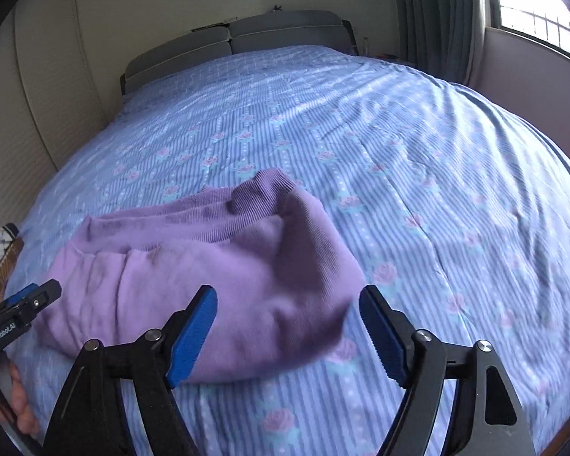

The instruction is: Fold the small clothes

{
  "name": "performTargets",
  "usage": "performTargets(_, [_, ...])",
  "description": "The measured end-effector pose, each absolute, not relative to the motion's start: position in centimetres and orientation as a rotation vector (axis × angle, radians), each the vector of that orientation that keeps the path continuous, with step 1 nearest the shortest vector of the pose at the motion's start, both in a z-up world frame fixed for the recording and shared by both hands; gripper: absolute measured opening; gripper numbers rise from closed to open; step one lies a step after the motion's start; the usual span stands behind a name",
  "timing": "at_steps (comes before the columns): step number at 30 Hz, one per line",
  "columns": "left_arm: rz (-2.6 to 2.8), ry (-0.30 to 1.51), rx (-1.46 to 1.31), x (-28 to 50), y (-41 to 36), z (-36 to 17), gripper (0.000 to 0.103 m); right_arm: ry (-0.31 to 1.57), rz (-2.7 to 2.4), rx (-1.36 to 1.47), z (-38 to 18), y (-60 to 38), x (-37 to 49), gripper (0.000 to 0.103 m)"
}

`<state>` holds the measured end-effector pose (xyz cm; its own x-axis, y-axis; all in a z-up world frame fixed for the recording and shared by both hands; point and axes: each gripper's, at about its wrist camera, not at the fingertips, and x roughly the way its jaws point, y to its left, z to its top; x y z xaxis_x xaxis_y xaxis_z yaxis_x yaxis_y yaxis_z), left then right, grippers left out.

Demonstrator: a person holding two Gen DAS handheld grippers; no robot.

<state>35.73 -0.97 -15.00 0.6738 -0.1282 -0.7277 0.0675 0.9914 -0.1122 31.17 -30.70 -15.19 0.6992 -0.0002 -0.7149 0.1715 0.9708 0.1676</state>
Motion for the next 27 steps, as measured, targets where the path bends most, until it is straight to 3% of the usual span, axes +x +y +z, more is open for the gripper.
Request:
performTargets(9, [-0.054, 0.862, -0.127, 31.5, 0.0, -15.7, 0.083, 0.848, -0.087, 0.511, -17.8, -34.0, 28.4, 0.081])
performTargets(14, [-0.033, 0.835, -0.135, 31.2, 0.0, -15.1, 0.083, 0.836, -0.159, 0.524, -17.9, -35.4, 28.3, 0.080])
performTargets(17, [-0.030, 0.829, -0.125, 31.5, -0.3, -14.9, 0.083, 0.755, -0.138, 0.482, -16.5, -36.5, 28.6, 0.068])
performTargets(19, [-0.025, 0.834, -0.137, 31.8, -0.6, -14.9, 0.083, 0.752, -0.121, 0.458, -16.3, -37.3, 29.5, 0.049])
performTargets(21, [-0.029, 0.837, -0.154, 32.2, -1.5, -14.8, 0.084, 0.774, -0.102, 0.423, -16.5, -38.0, 30.7, 0.037])
performTargets(27, [-0.063, 0.842, -0.135, 33.5, -6.6, -14.3, 0.084, 0.886, 0.133, 0.298, -18.0, -38.7, 33.7, 0.033])
